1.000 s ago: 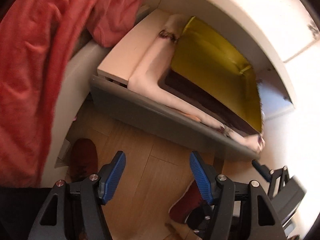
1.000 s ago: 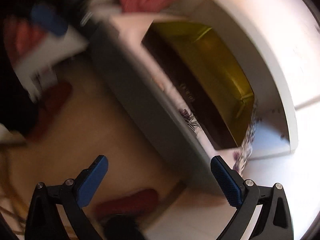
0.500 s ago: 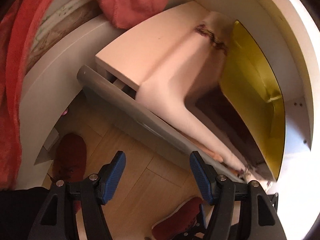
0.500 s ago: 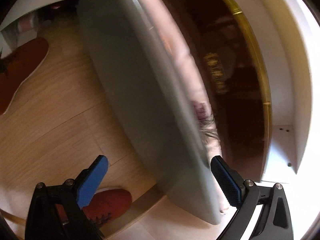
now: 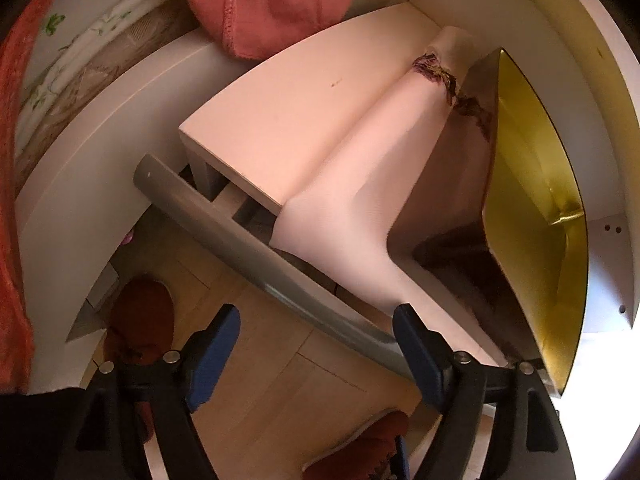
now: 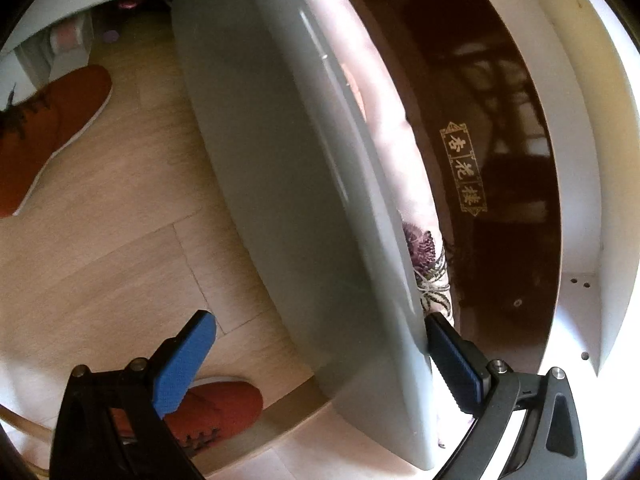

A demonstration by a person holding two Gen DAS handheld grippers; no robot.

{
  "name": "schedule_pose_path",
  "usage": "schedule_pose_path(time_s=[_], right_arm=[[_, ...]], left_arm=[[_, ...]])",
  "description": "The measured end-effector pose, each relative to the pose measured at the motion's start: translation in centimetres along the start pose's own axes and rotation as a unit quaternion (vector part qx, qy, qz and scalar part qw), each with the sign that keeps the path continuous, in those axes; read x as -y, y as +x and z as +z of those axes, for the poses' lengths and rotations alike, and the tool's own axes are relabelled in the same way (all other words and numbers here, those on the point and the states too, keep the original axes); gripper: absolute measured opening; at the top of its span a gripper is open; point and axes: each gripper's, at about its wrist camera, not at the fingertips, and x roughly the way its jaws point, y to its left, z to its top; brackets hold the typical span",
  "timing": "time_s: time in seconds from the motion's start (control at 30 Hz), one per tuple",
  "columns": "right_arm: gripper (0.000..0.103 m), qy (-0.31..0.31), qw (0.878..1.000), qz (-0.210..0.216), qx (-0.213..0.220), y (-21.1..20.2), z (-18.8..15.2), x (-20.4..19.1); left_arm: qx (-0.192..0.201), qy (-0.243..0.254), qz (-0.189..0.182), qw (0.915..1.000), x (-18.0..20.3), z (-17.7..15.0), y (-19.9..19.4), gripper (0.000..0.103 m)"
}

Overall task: Organize soft objects
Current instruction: 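Grasp the drawer front with the right gripper and pull the drawer open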

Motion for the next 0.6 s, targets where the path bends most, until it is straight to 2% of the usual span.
schedule_pose_path(time_s=[0.33,0.6], right_arm=[[0.103,-0.037,0.999,0.020,-0.019,-1.9,-0.7,-0.9],[0.103,-0.043,0.996,0.036,-0.075,-4.0,-1.7,-3.8]], left_arm=[[-0.002,0.025,0.028,0.9993,-0.2,-1.5,-0.7,0.084],[-0.023,0.039,0.077,0.9960,-1.2,-4.2,-1.3,0.085]])
